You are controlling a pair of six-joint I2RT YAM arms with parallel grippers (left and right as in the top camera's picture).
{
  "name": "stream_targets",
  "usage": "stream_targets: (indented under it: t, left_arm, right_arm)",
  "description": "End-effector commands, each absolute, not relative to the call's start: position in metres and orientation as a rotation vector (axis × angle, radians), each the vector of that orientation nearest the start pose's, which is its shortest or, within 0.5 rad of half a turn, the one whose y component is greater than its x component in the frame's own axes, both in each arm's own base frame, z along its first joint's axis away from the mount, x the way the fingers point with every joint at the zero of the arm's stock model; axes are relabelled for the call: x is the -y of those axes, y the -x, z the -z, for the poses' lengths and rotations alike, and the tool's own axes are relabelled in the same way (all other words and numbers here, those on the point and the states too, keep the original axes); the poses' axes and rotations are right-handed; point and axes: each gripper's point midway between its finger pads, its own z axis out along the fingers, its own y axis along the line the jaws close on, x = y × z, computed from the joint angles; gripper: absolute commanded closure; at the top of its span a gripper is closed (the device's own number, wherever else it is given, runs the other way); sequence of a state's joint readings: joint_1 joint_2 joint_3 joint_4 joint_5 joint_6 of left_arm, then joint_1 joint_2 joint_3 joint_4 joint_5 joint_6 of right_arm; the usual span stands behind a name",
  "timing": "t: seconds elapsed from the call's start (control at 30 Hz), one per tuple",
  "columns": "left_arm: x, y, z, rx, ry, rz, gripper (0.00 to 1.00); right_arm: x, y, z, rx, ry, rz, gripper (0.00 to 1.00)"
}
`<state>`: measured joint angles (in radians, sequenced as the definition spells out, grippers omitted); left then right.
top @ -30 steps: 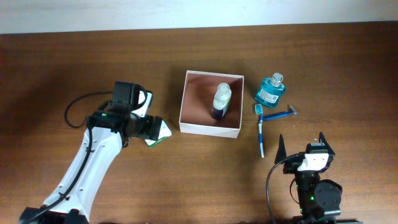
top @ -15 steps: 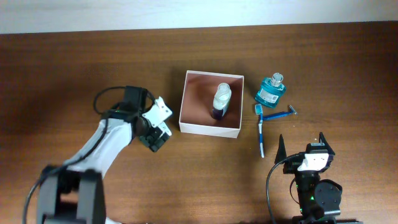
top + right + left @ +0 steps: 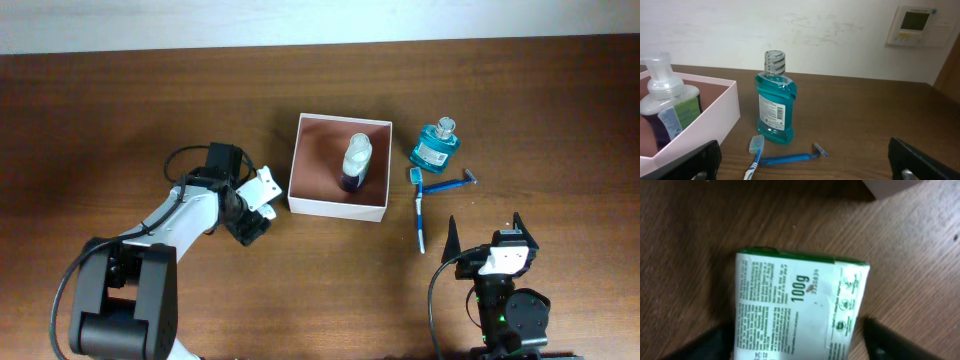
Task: Pack container
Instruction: 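Carry the soap bar box into the box and release it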
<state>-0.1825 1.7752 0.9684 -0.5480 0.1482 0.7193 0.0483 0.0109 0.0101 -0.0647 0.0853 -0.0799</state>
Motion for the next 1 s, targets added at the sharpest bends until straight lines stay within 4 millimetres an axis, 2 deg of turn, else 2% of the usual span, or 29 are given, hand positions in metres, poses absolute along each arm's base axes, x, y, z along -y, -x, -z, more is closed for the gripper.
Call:
stream_targets:
  t: [0.0,0.33,0.5,0.63,0.73,0.87,0.97]
  left_arm:
    - [0.087,-0.325,0.008,-2.59,-1.307,0.149,0.41]
    - [0.087,-0.329,0.006,-2.594,-1.288,0.137,0.52]
    - [0.071,-0.353,-0.008,-2.67,-1.066,-0.021,0.62]
    - [0.068,-0.374,-0.031,-2.668,-0.963,-0.079,0.64]
    - [0.07,-0.387,-0.052,-2.648,-0.912,-0.081,0.73]
    - [0.073,-0.407,-0.092,-2.601,-0.779,-0.076,0.83]
    - [0.077,-0.422,-0.128,-2.555,-0.599,-0.043,0.92]
  right_arm:
    - [0.004,-0.246,-0.158,-1.642,0.034,0.097,0.01]
    - [0.004,-0.246,-0.158,-1.642,0.034,0.097,0.01]
    - [0.004,-0.246,-0.158,-1.642,0.034,0.097,0.01]
    - [0.004,-0.246,-0.158,-1.642,0.034,0.097,0.01]
    - [0.004,-0.246,-0.158,-1.642,0.034,0.097,0.01]
    - [0.004,-0.246,-0.158,-1.642,0.034,0.097,0.01]
    - [0.004,-0.246,-0.158,-1.642,0.034,0.097,0.02]
